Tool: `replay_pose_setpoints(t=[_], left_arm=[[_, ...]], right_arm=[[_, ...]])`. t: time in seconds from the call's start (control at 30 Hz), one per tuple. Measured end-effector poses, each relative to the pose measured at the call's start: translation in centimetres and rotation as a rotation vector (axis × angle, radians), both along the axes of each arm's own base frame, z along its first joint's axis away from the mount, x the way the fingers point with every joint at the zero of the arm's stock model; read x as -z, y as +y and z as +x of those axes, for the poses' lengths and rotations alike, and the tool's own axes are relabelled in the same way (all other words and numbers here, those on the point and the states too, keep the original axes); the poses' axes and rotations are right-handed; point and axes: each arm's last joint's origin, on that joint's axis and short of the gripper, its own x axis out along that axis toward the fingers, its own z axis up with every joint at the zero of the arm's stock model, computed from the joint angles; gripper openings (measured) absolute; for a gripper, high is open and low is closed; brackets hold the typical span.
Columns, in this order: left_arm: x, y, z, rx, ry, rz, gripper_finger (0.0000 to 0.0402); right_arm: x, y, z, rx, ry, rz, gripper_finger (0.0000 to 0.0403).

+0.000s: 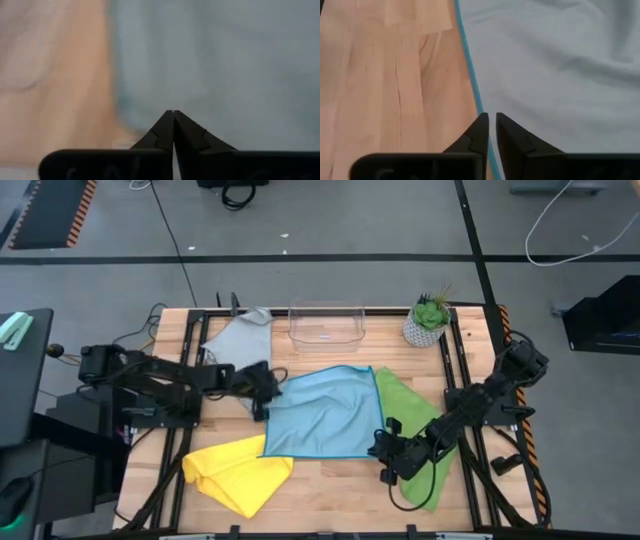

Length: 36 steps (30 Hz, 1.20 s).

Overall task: Fold microfiber towels
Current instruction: Fold the blue microfiber towel

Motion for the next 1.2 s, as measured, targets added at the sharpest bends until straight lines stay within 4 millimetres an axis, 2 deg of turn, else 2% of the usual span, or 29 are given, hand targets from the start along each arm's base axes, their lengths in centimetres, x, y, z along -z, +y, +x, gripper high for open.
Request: replay_pose_setpoints(t=[0.1, 0.3, 0.5, 0.63, 0.77, 1.2], left_arm=[[-1.2, -3.0, 0.1, 0.113, 0.002, -0.035, 0.0048], [-1.5, -8.9, -1.0, 0.228, 0.030, -0.036, 0.0102], [-0.7, -12.6, -2.5, 0.248, 0.040, -0.003, 0.0163], [-0.3, -13.7, -3.0, 0.262, 0.049, 0.002, 0.0189], [-0.3, -13.9, -3.1, 0.256, 0.045, -0.009, 0.0196], [-0.3, -14.4, -3.5, 0.257, 0.042, -0.031, 0.0149]], right_arm=[[0.0, 0.3, -0.2, -0.010, -0.003, 0.001, 0.0075], [-0.2, 1.0, -0.5, -0.057, -0.017, -0.004, 0.0123], [-0.2, 1.2, -0.6, -0.056, -0.021, 0.004, 0.0162], [-0.2, 1.1, -0.5, -0.053, -0.024, 0.007, 0.0172], [-0.2, 1.1, -0.5, -0.051, -0.025, 0.006, 0.0173], [-0.3, 1.0, -0.4, -0.049, -0.037, -0.017, 0.0173]])
